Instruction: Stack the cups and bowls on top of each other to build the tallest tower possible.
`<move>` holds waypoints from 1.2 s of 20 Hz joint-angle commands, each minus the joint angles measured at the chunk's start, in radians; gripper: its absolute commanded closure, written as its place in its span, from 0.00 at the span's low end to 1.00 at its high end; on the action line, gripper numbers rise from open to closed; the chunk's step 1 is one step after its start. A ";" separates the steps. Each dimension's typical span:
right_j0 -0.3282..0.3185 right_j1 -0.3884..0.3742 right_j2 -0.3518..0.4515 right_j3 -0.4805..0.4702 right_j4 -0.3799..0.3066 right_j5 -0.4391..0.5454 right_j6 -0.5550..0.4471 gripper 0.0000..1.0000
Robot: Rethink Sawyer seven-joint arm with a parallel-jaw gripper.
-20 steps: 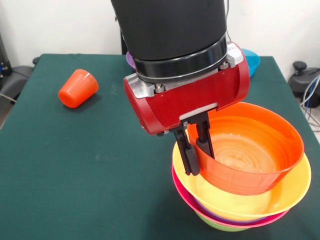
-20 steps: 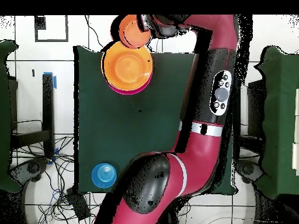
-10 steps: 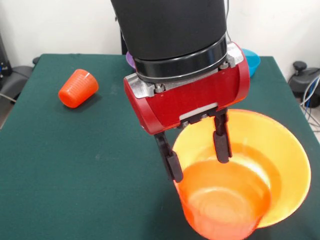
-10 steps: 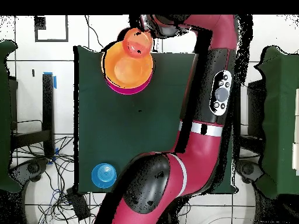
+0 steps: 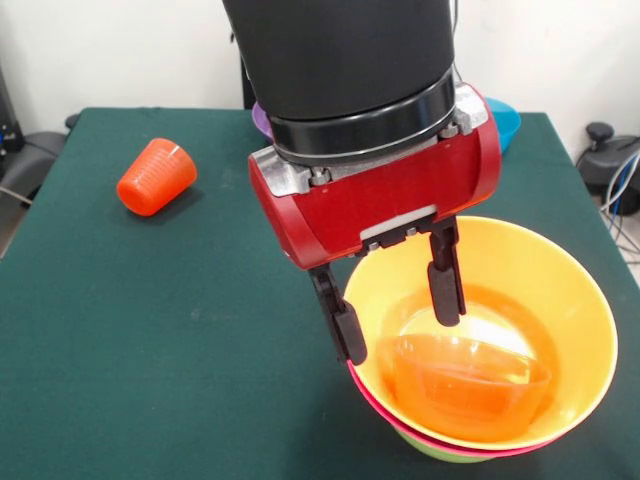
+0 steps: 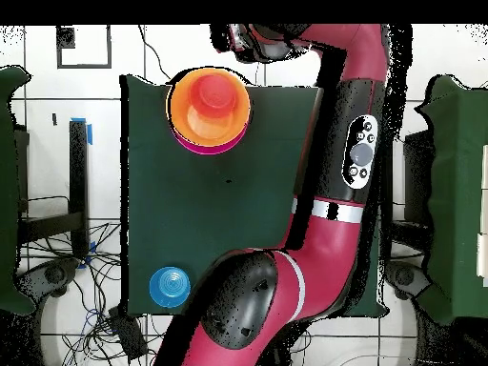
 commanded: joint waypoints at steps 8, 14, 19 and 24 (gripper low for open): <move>0.008 -0.017 0.057 0.053 -0.066 0.070 -0.063 0.00; 0.009 -0.021 0.055 0.051 -0.072 0.075 -0.071 0.00; 0.012 -0.025 0.053 0.050 -0.075 0.070 -0.059 0.00; 0.021 -0.021 0.048 0.053 -0.073 0.047 -0.045 0.00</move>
